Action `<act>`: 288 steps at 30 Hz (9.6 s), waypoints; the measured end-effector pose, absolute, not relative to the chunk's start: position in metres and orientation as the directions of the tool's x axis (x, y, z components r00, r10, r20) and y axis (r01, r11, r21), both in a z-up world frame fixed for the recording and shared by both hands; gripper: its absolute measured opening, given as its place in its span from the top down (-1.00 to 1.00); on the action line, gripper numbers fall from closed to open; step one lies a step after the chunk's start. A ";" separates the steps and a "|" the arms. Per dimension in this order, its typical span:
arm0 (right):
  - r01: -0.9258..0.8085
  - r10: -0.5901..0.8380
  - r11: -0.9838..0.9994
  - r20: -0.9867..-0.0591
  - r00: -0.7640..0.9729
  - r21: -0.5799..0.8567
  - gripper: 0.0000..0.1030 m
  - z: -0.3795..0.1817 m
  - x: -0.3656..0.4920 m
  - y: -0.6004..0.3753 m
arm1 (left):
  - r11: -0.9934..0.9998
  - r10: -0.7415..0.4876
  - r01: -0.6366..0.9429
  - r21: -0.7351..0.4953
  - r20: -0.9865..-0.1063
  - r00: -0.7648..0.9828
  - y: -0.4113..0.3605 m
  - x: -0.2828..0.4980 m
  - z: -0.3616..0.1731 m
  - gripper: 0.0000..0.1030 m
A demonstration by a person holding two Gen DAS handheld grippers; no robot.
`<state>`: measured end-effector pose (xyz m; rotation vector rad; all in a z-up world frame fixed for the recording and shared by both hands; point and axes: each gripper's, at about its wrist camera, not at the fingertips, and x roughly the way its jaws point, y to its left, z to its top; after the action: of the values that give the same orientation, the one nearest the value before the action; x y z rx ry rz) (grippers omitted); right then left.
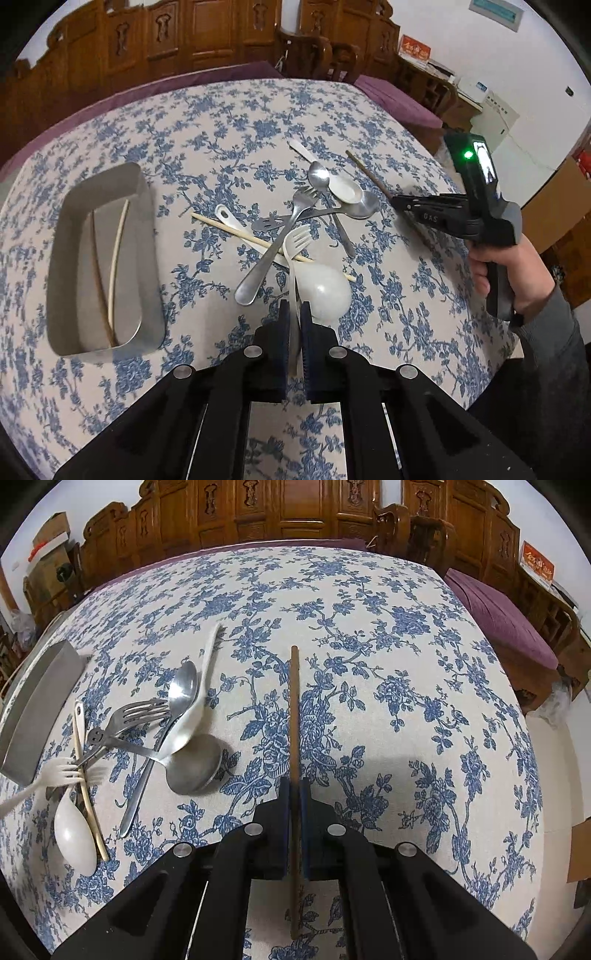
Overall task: Organize utensils
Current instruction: 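Lower the white fork into the tray with the left tool while the right lifts its chopstick, then open the left tool to release the fork while the right lowers its brown chopstick into the tray, then grasp the white plastic spoon with the right tool while the left grasps a steel fork, then lift the steel fork with the left tool while the right lifts the white spoon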
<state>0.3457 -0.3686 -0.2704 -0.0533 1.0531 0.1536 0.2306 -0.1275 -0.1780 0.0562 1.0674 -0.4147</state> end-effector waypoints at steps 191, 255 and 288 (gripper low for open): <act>-0.310 0.262 0.946 -0.771 0.580 0.088 0.28 -0.230 0.316 -0.304 | 0.882 -0.237 0.471 0.028 -0.838 0.492 -0.154 0.280 -0.228 -0.18; -0.533 0.331 0.844 -0.838 0.433 0.058 0.48 -0.259 0.307 -0.196 | 0.929 -0.303 0.361 -0.085 -0.735 0.606 -0.073 0.238 -0.193 0.88; -0.509 0.260 0.860 -0.892 0.371 0.039 0.78 -0.267 0.311 -0.189 | 0.931 -0.314 0.351 -0.102 -0.715 0.625 -0.063 0.235 -0.187 0.88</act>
<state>0.3112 -0.1890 -0.2665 -0.2605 1.0853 0.5006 0.2354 -0.0629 -0.1872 0.0487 0.8109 -0.3820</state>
